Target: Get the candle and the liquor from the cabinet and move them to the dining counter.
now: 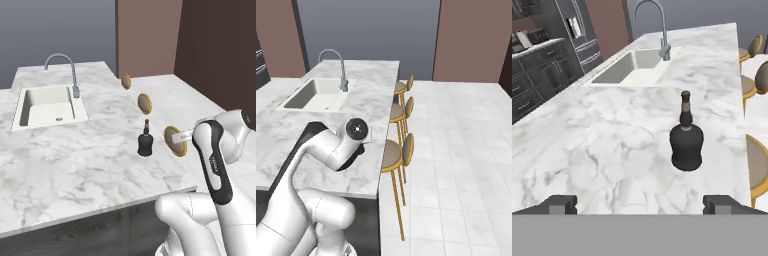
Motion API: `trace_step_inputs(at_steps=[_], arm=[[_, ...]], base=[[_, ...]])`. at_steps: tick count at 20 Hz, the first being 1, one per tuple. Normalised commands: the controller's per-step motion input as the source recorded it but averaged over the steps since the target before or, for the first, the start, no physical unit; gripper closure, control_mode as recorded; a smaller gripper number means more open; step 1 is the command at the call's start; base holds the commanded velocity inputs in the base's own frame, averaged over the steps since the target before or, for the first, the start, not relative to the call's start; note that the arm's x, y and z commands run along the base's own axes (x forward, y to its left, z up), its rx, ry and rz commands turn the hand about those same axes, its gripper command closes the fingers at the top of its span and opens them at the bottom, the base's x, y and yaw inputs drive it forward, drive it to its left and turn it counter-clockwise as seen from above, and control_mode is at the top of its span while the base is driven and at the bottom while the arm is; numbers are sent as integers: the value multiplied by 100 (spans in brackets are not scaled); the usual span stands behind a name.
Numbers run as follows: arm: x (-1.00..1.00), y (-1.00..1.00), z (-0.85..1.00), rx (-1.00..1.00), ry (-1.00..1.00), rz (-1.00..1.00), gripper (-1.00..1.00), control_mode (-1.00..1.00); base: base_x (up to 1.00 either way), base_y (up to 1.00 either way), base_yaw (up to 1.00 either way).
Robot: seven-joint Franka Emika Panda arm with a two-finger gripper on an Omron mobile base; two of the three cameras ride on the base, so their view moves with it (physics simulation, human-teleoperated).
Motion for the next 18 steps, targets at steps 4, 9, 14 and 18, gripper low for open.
trace_step_inputs(at_steps=[4,9,14,18], arm=[[-53,17,18,-3,2,-12,-100,-100],[-47,22,16,-6,0,-15,-100,-100],[-33,25,15,-8,0,-14,-100,-100],[-10,22,10,-10,0,-4,-100,-100]], base=[[0,0,0],[0,0,0],[0,0,0],[0,0,0]])
